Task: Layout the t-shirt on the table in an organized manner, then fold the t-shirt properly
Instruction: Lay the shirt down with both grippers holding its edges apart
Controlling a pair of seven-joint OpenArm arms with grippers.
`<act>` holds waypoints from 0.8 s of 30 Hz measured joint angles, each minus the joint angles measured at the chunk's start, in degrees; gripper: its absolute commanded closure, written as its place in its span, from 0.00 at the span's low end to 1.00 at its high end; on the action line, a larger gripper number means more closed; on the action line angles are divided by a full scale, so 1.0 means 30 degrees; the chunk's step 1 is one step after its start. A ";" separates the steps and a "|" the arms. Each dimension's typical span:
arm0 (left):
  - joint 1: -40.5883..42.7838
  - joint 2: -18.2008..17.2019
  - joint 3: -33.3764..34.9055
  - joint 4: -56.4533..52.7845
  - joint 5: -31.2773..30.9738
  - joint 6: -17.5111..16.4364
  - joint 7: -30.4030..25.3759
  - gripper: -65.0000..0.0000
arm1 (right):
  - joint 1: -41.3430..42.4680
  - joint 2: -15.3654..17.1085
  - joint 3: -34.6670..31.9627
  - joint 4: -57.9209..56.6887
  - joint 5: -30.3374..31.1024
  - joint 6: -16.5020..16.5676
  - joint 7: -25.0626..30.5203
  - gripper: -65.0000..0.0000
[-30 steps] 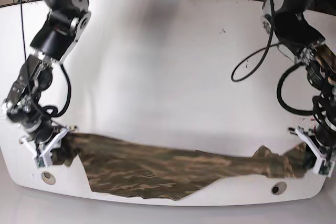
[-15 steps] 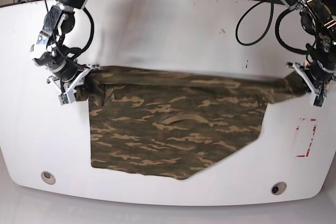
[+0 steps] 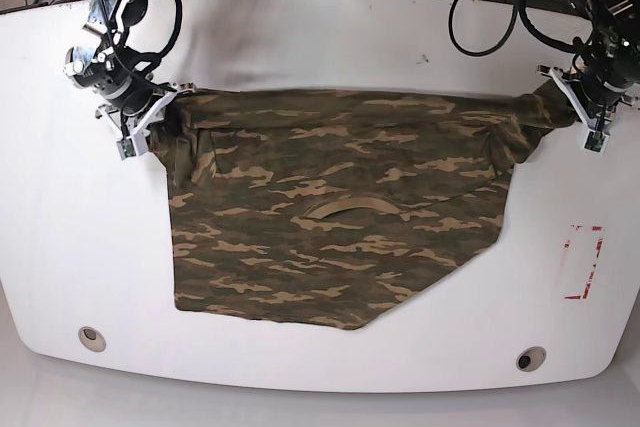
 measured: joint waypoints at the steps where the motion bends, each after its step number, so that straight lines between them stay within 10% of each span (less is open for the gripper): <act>1: 0.0117 0.0007 0.0000 -0.0007 0.0007 -0.0007 -0.0160 0.99 | -0.0109 -0.0073 -0.0007 0.0000 0.0015 -0.0007 0.0022 0.97; 12: 0.0335 -0.0036 0.0015 -0.0007 0.0153 0.0000 -0.0590 0.98 | -0.0867 -0.0131 -0.0022 0.0124 0.0321 -0.0044 0.0503 0.92; 20: 0.0423 -0.0058 0.0015 -0.0007 0.0219 0.0000 -0.0597 0.98 | -0.1107 -0.0131 -0.0022 0.0160 0.0415 0.0087 0.0525 0.47; 24: 0.0619 -0.0051 0.0015 -0.0007 0.0226 0.0000 -0.0576 0.98 | -0.1129 -0.0131 -0.0022 0.0233 0.0386 0.0095 0.0634 0.44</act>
